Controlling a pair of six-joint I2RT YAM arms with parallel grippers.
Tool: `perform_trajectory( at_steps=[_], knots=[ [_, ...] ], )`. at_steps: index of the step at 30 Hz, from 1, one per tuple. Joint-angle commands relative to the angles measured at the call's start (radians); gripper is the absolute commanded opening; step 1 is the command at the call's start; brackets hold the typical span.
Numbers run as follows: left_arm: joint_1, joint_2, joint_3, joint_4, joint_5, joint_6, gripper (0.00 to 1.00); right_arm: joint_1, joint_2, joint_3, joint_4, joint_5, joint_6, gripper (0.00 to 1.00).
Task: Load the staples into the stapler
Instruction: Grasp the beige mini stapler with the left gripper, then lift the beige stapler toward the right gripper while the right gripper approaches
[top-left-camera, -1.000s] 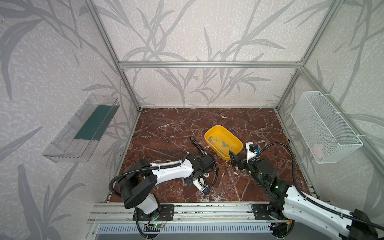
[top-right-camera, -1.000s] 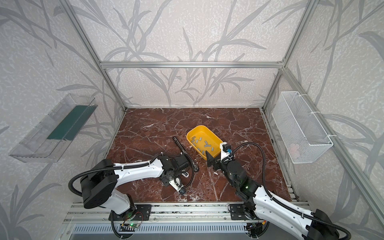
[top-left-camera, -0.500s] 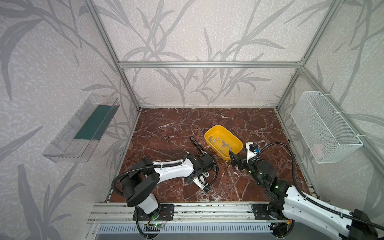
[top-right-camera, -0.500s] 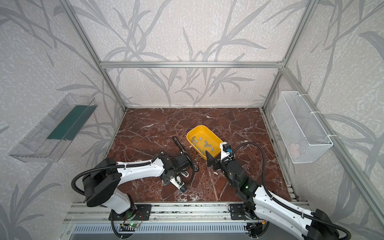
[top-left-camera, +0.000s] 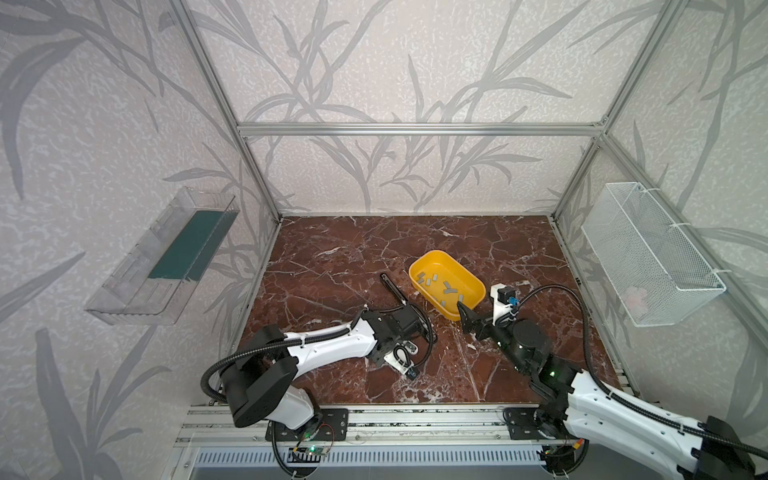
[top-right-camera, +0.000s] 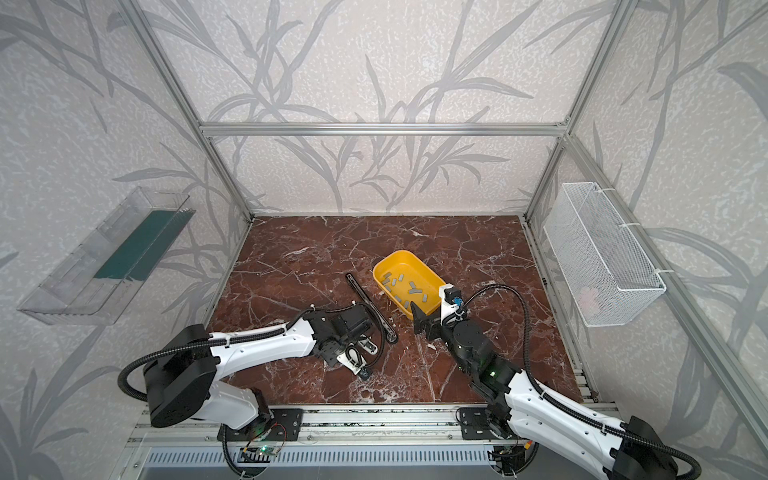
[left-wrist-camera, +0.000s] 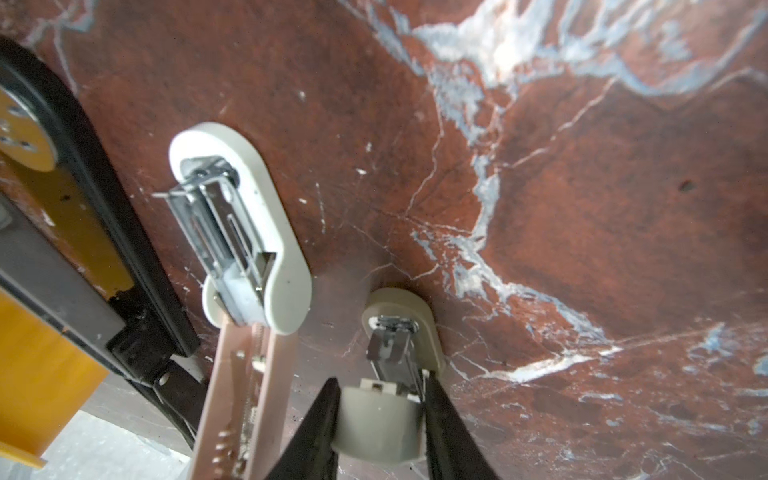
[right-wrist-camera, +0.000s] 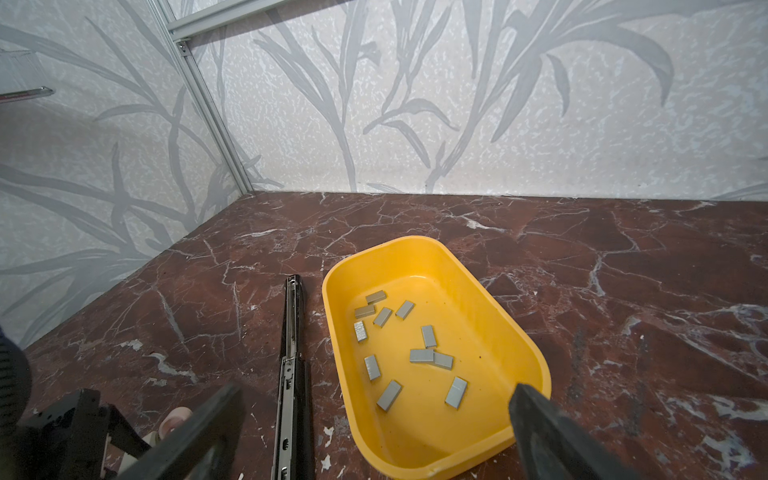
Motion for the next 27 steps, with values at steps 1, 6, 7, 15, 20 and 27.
perform_trajectory(
  at_steps=[1,6,7,15,20,27],
  knots=[
    [0.004,0.014,-0.001,-0.019,0.001,0.019,0.30,-0.002,0.001,0.018,0.022,-0.004,0.011,0.99],
    [0.004,0.039,0.014,-0.036,-0.002,0.011,0.16,-0.002,0.001,0.018,0.021,-0.004,0.012,0.99],
    [0.006,0.036,0.017,-0.036,-0.004,0.008,0.12,-0.002,0.000,0.019,0.021,-0.004,0.012,0.99],
    [0.047,-0.126,0.063,-0.039,0.135,-0.069,0.00,-0.003,-0.010,0.006,0.037,0.023,0.025,0.99],
    [0.090,-0.231,0.062,0.042,0.205,-0.105,0.00,-0.003,-0.023,-0.002,0.064,-0.019,0.040,0.99],
    [0.130,-0.324,0.155,0.105,0.389,-0.288,0.00,-0.004,0.052,0.000,0.220,-0.304,-0.003,0.78]
  ],
)
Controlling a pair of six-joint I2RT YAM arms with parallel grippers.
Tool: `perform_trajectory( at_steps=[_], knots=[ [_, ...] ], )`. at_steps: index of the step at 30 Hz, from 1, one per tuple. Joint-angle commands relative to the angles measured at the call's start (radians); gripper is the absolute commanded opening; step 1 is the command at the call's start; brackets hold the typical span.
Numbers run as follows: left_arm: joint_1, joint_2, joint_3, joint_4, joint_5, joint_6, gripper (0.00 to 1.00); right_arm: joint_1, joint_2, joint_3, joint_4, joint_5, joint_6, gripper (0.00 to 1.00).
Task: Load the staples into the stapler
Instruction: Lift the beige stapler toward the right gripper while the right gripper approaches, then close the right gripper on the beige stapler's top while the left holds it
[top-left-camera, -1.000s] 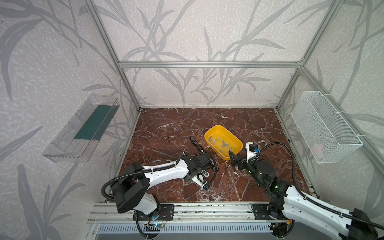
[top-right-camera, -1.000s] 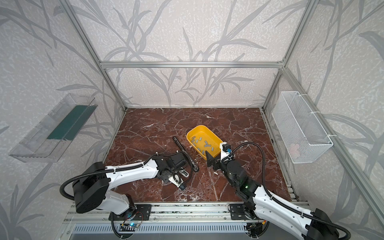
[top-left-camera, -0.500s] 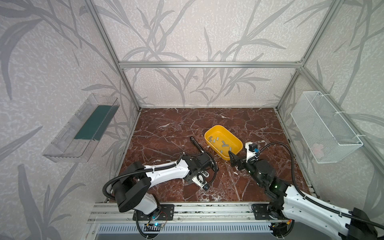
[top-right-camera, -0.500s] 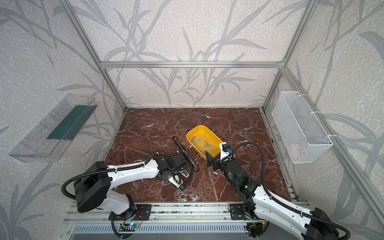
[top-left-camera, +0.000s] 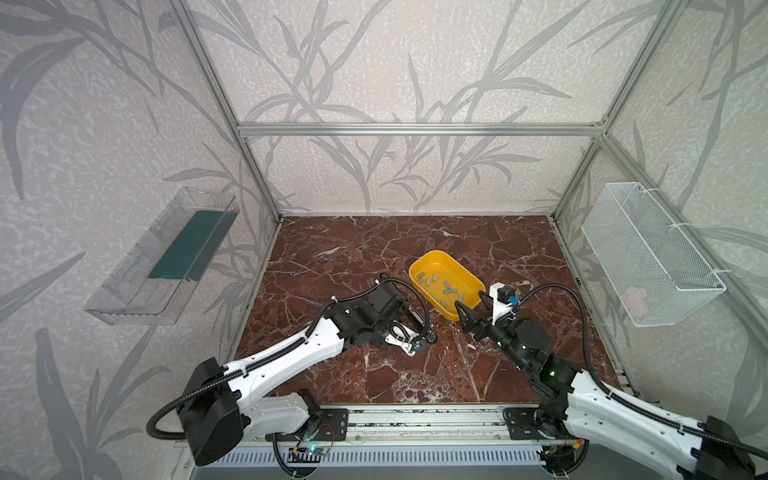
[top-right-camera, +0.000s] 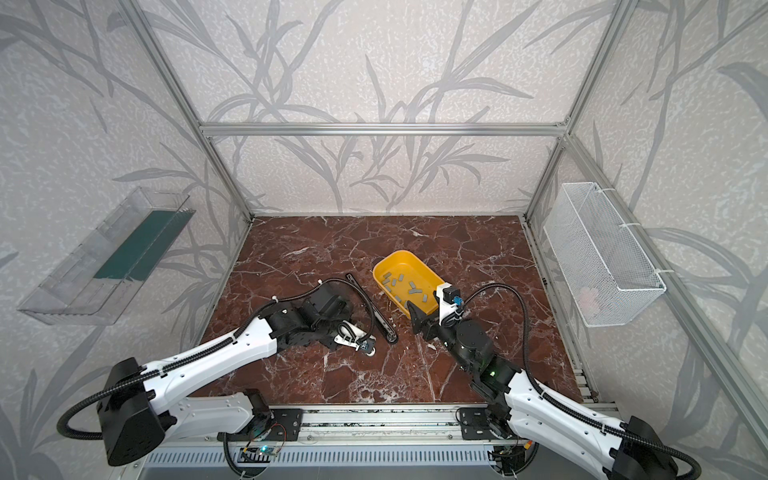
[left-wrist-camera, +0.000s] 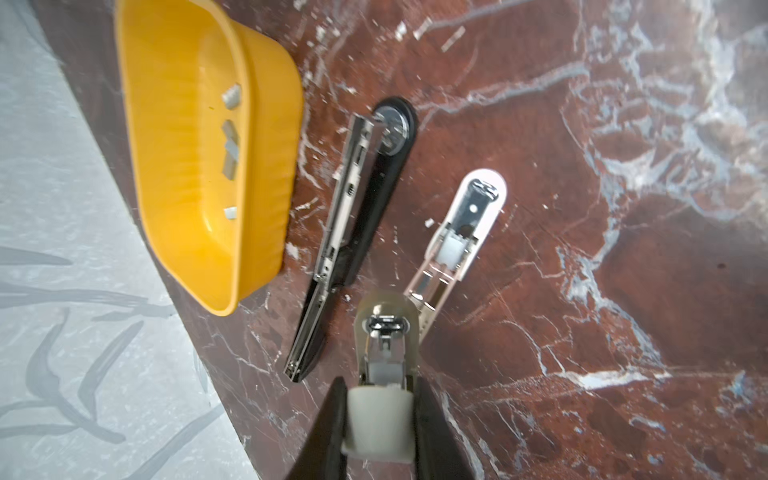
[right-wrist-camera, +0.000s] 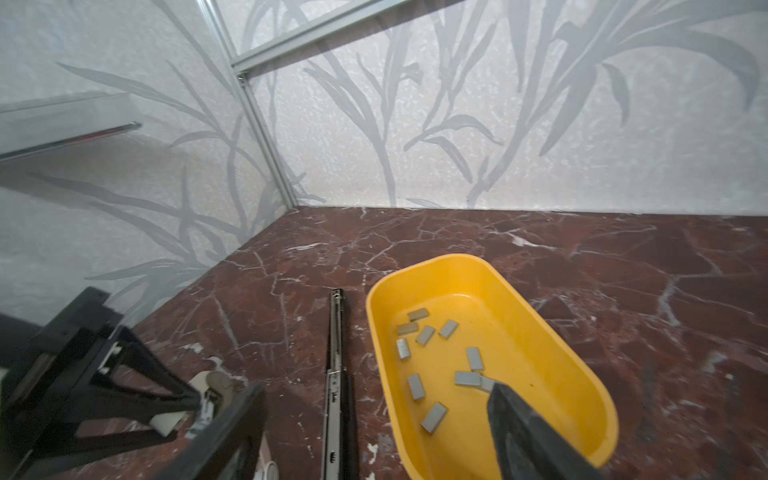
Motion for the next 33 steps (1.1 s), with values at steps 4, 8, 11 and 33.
perform_trajectory(
  at_steps=[4,8,11,33],
  knots=[
    [0.037,-0.077,0.126,0.204,0.195,-0.259,0.00,-0.002,0.120,0.033,0.142,-0.248,0.008,0.70],
    [0.048,-0.023,0.203,0.272,0.181,-0.304,0.00,-0.002,0.172,0.057,0.143,-0.294,0.030,0.62],
    [0.079,-0.004,0.161,0.349,0.205,-0.332,0.00,-0.003,0.174,0.050,0.156,-0.289,0.038,0.54],
    [0.126,-0.070,0.028,0.318,0.512,-0.194,0.00,-0.003,0.258,0.032,0.333,-0.403,0.109,0.43]
  ],
)
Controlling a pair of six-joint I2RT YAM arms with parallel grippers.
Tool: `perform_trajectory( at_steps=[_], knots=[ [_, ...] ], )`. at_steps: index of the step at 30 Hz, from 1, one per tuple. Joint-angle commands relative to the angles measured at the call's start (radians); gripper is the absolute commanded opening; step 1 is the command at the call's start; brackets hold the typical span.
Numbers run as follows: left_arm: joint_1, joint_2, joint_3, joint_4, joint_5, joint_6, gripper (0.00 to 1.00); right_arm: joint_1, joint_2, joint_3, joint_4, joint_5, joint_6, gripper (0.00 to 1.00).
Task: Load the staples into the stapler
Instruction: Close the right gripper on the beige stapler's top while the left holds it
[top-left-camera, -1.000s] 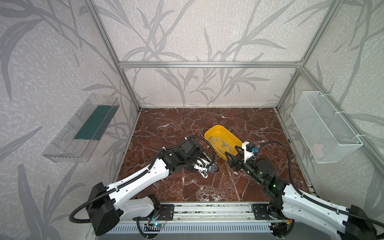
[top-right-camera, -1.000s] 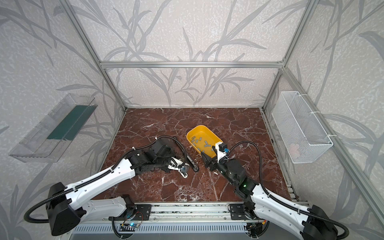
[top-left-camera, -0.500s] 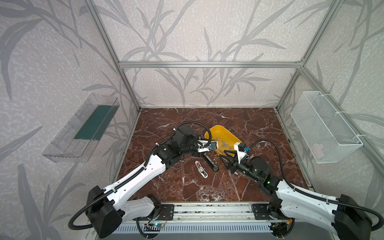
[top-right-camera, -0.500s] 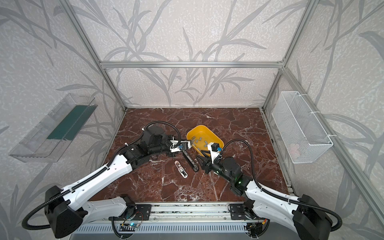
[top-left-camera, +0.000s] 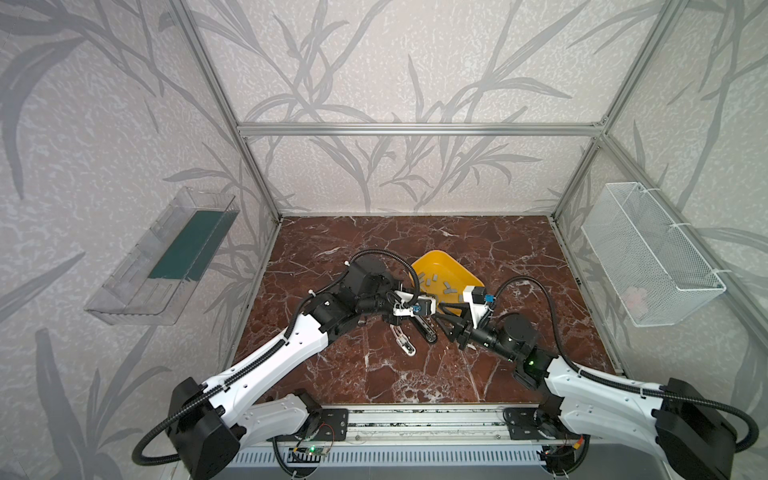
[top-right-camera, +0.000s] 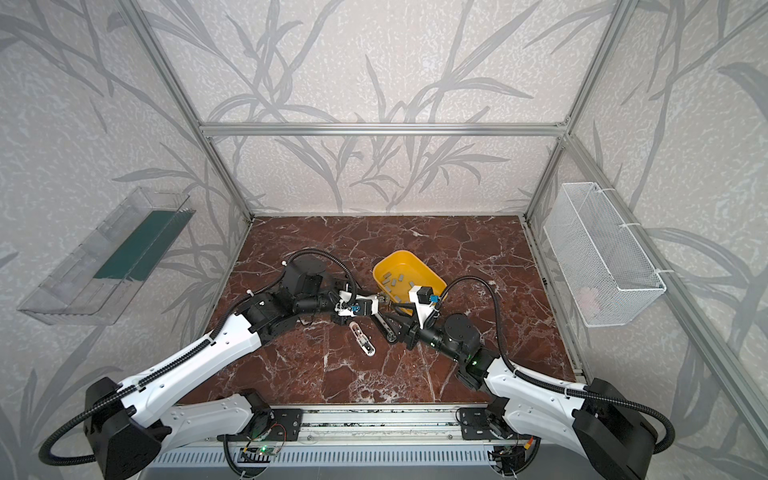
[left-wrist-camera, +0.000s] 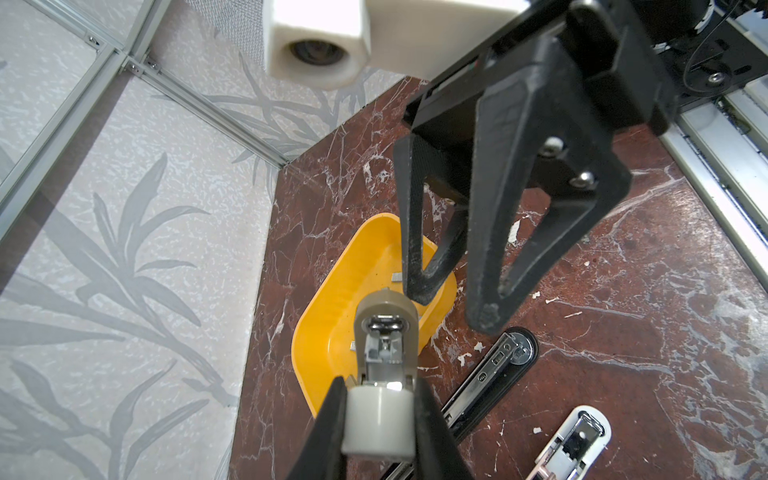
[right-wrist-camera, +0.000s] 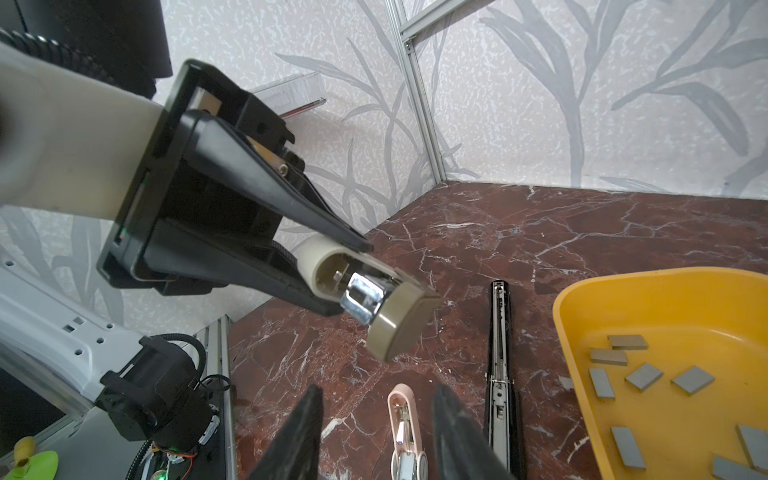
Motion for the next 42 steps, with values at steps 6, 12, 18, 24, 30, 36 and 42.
perform_trajectory(
  at_steps=[6,12,18,24,30,36,42],
  knots=[
    [-0.001,-0.013,-0.014,-0.045,0.082,0.076,0.00,-0.003,-0.002,0.008,0.049,0.023,0.027,0.41],
    [-0.002,-0.020,-0.021,-0.057,0.119,0.088,0.00,-0.004,-0.014,0.005,0.000,0.104,0.035,0.34],
    [-0.001,-0.038,-0.031,-0.032,0.128,0.070,0.00,-0.005,-0.004,0.013,-0.043,0.154,0.039,0.28],
    [0.001,-0.051,-0.033,-0.011,0.156,0.040,0.00,-0.005,0.022,0.022,-0.048,0.148,0.042,0.27],
    [-0.001,-0.063,-0.032,0.015,0.219,-0.009,0.00,-0.005,0.060,0.045,-0.053,0.128,0.044,0.26],
    [-0.002,-0.064,-0.032,0.045,0.285,-0.057,0.00,-0.006,0.097,0.062,-0.049,0.078,0.033,0.25],
    [-0.005,-0.054,-0.041,0.079,0.327,-0.095,0.00,-0.005,0.125,0.072,-0.026,0.028,0.029,0.25]
  ],
)
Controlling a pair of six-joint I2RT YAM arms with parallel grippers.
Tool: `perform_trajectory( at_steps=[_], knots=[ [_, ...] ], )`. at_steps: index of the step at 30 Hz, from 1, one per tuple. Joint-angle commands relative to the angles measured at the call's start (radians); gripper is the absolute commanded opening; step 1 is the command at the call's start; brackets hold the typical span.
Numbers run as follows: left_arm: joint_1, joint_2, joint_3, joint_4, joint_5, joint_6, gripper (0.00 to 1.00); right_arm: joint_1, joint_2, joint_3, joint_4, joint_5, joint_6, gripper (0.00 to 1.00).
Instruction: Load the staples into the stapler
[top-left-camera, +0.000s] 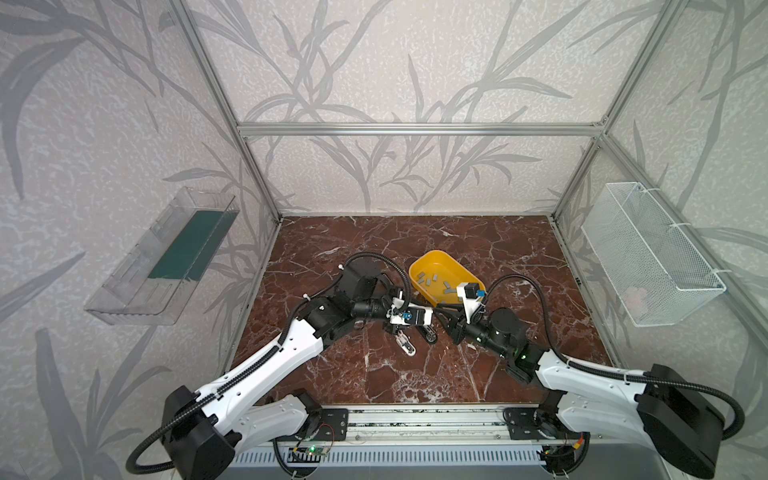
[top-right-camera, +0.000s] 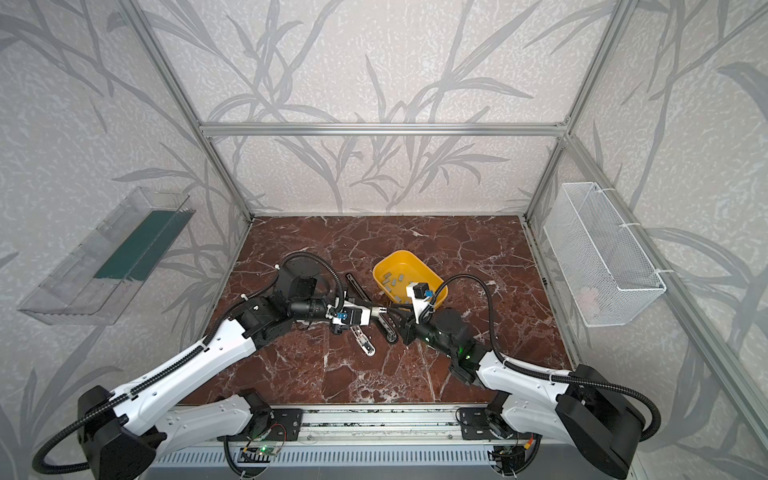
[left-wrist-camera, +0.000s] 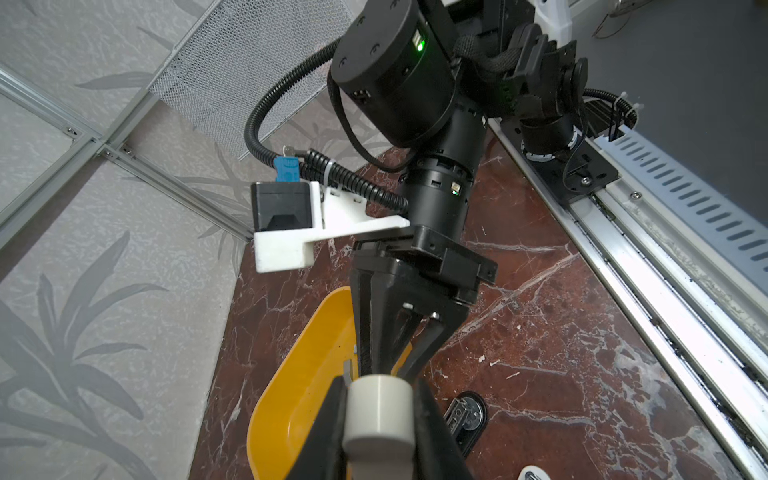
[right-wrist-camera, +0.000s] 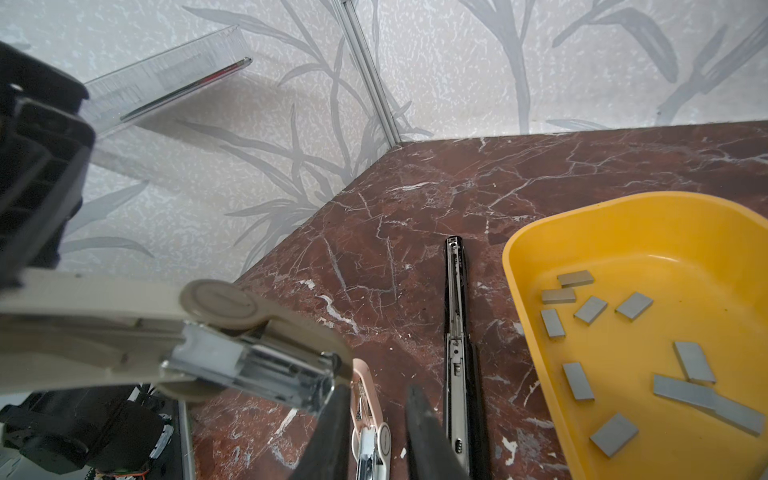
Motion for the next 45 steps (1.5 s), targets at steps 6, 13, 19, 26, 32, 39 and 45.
perform_trajectory(
  at_steps=[6,13,19,26,32,39,45],
  knots=[
    [-0.006,0.012,-0.036,0.134,0.104,-0.100,0.00,0.001,0.033,0.043,0.083,-0.111,-0.011,0.25],
    [0.015,0.004,-0.055,0.218,0.068,-0.191,0.00,0.000,-0.011,0.029,0.031,-0.018,-0.025,0.40],
    [0.092,0.013,-0.067,0.308,0.056,-0.290,0.00,-0.002,-0.116,-0.053,0.033,0.166,-0.121,0.84],
    [0.107,0.034,-0.044,0.213,-0.019,-0.213,0.00,-0.002,-0.205,-0.143,0.154,0.146,-0.343,1.00],
    [0.096,0.052,-0.022,0.126,0.058,-0.138,0.00,-0.002,-0.179,-0.085,0.131,-0.084,-0.369,0.95],
    [0.074,0.049,-0.012,0.042,0.156,-0.065,0.00,-0.001,-0.114,-0.066,0.174,-0.210,-0.370,0.94],
    [0.055,0.051,0.005,0.005,0.239,-0.061,0.00,0.033,-0.054,0.013,0.079,-0.308,-0.418,0.80]
  ],
)
